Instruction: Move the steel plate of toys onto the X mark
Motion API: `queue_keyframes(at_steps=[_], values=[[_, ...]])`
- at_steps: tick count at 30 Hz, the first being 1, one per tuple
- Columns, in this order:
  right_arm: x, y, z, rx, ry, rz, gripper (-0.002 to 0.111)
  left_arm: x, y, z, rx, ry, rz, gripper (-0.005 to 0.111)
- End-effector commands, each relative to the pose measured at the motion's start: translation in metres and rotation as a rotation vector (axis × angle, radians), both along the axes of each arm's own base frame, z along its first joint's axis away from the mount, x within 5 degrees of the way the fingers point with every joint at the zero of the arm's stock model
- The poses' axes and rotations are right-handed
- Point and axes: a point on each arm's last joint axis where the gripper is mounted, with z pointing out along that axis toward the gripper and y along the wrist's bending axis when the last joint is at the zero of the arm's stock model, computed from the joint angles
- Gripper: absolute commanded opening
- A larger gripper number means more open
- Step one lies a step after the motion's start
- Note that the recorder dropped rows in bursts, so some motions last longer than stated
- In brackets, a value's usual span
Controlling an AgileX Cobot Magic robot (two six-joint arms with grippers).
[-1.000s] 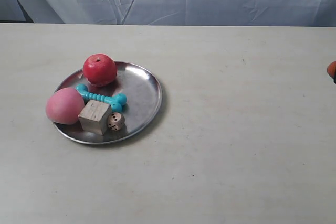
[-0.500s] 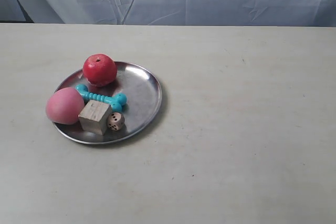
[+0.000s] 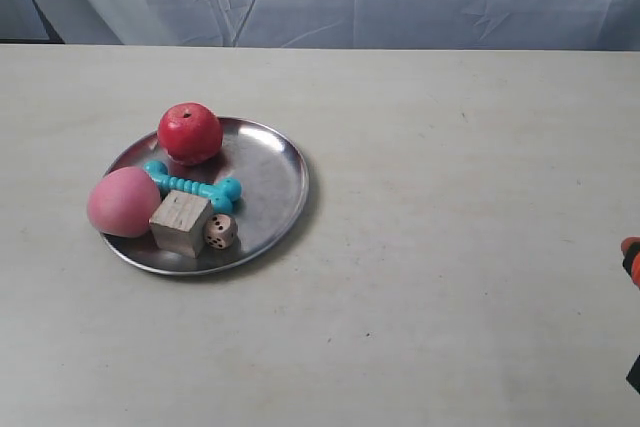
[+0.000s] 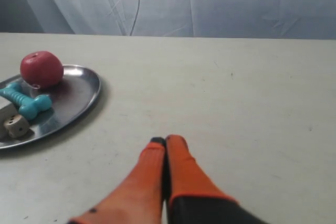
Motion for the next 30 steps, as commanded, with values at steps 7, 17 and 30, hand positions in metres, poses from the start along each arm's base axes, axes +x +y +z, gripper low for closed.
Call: queue_keyframes(at_steps=[7,17,30], values=[[-0.001,0.0,-0.002,-0.001,0.012,0.0,0.0,-0.001,-0.001,0.0,-0.01,-0.005,-0.009,0.0],[-0.001,0.0,-0.002,-0.001,0.012,0.0,0.0,-0.003,0.004,0.002,0.05,-0.096,0.027,0.0],[-0.001,0.0,-0.002,-0.001,0.012,0.0,0.0,0.002,0.029,-0.066,-0.208,-0.507,0.425,0.0]])
